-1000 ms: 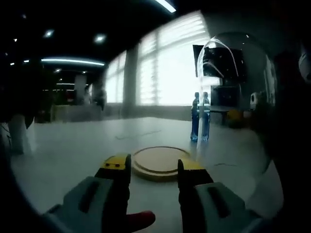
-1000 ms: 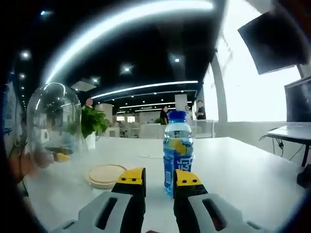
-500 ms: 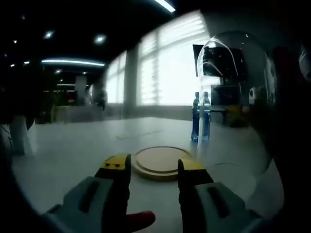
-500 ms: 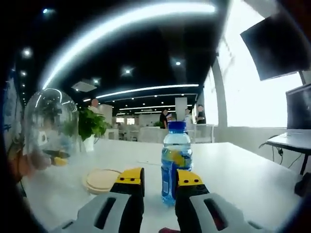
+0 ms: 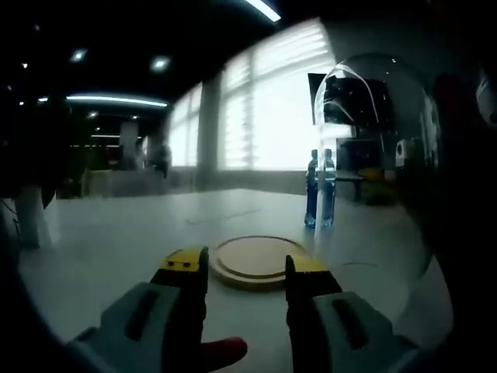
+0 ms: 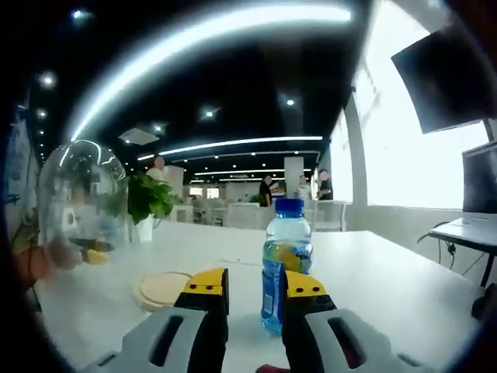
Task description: Open the cover put in the Mizone put the cover back on
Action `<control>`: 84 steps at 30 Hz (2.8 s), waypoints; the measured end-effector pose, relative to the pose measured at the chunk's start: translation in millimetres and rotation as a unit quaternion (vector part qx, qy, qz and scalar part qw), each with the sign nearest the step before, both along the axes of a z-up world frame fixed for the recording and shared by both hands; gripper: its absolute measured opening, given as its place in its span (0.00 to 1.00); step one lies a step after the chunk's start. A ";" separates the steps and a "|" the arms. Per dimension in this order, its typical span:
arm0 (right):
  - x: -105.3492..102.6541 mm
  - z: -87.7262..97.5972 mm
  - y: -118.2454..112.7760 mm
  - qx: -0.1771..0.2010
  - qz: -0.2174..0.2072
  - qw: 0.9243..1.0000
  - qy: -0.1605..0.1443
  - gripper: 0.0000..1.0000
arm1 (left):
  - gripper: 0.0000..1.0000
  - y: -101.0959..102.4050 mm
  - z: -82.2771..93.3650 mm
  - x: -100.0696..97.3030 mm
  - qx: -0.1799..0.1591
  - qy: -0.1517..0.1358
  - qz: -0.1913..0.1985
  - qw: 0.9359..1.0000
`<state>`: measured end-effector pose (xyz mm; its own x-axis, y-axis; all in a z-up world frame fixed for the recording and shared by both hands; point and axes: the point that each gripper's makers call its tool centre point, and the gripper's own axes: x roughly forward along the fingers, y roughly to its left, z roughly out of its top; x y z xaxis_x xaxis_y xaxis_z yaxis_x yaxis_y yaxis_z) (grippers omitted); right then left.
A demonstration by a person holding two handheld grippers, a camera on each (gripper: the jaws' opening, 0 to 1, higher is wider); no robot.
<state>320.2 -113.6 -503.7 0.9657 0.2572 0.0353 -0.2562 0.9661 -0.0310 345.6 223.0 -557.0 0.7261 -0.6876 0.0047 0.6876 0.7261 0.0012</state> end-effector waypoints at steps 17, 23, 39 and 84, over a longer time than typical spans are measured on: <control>-30.3 32.0 41.7 0.074 0.260 0.962 -0.023 0.21 | 0.33 1.9 16.6 -9.8 -0.027 -0.014 -0.026 0.999; -48.4 47.9 52.6 0.078 0.362 0.928 -0.043 0.25 | 0.35 7.7 31.7 -17.4 -0.080 -0.013 -0.055 0.995; -33.9 23.2 48.1 -0.009 0.237 0.971 -0.038 0.26 | 0.35 7.3 4.3 -1.6 -0.019 0.000 -0.023 1.000; 42.3 66.2 -1.6 -0.001 0.025 0.999 -0.033 0.33 | 0.34 20.9 2.7 11.7 -0.032 0.003 0.025 0.999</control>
